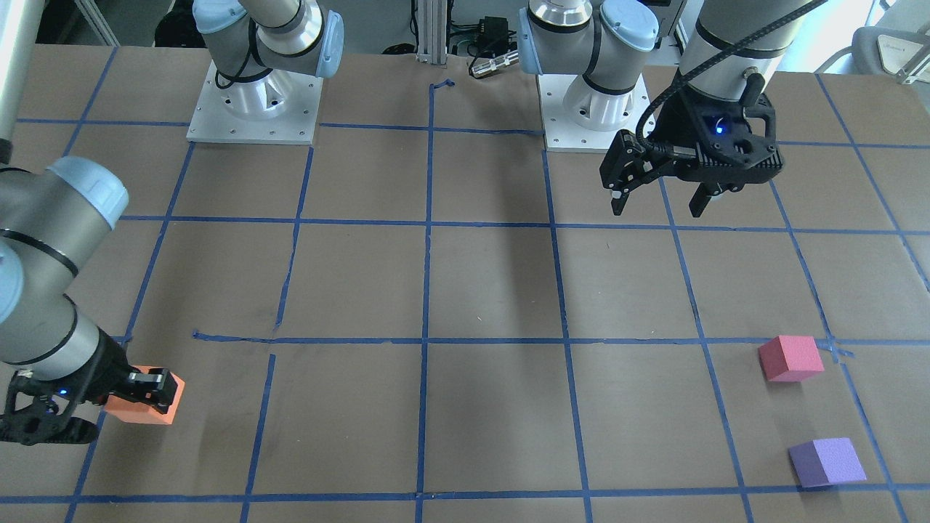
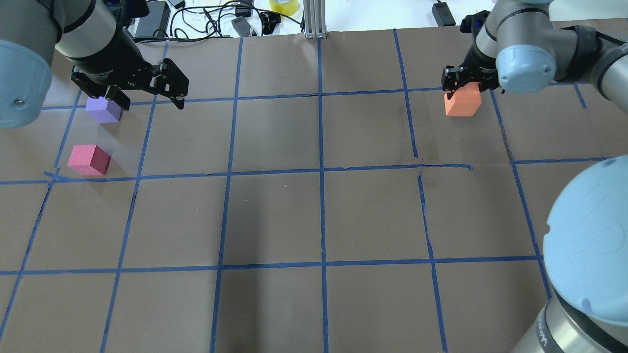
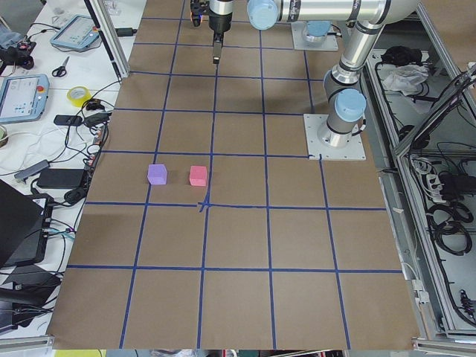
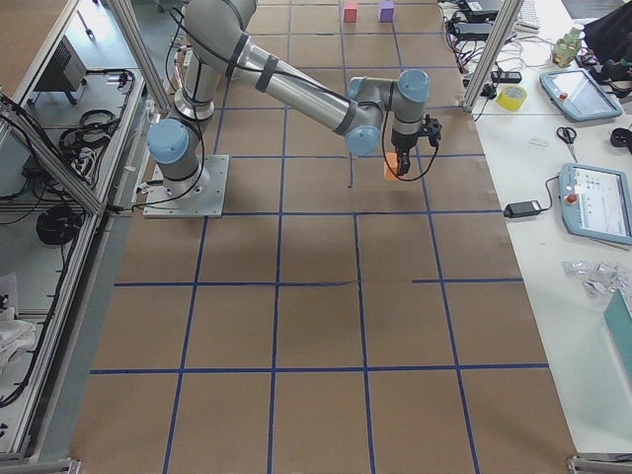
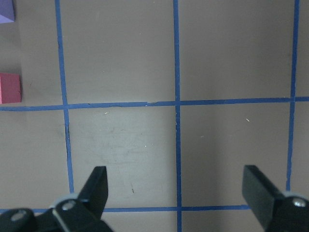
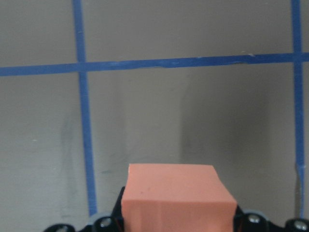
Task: Arrange blocks in a line
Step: 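Carry the orange cube with the right gripper toward the table's middle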
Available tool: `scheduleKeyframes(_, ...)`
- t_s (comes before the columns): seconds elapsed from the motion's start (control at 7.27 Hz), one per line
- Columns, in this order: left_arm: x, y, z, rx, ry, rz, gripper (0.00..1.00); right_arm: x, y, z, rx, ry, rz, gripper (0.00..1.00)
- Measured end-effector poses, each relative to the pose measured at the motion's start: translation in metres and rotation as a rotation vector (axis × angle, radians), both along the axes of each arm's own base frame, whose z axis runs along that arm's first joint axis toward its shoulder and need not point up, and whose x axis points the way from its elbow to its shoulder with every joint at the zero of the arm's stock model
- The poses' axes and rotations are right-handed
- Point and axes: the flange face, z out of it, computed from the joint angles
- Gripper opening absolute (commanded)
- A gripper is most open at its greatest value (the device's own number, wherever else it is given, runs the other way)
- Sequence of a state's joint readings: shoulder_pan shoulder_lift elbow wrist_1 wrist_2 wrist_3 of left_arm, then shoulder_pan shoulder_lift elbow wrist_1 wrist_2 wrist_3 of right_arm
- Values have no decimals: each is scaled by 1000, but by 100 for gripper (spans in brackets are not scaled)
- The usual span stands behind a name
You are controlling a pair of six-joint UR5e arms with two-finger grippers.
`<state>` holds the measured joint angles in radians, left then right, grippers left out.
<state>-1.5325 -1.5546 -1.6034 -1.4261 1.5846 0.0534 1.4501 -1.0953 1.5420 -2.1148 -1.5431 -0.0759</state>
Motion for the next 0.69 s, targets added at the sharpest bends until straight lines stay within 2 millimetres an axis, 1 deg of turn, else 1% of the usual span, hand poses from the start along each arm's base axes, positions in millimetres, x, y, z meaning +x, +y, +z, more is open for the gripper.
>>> scheduleKeyframes(0.14, 0, 0, 0, 0, 0, 1, 100, 43, 5, 1, -2, -8, -18, 0)
scheduleKeyframes(0.41, 0, 0, 0, -1, 0, 1, 100, 124, 11, 0, -12, -20, -21, 0)
scheduleKeyframes(0.69, -1, 0, 0, 0, -1, -1, 100, 192, 1, -12, -23, -24, 43, 0)
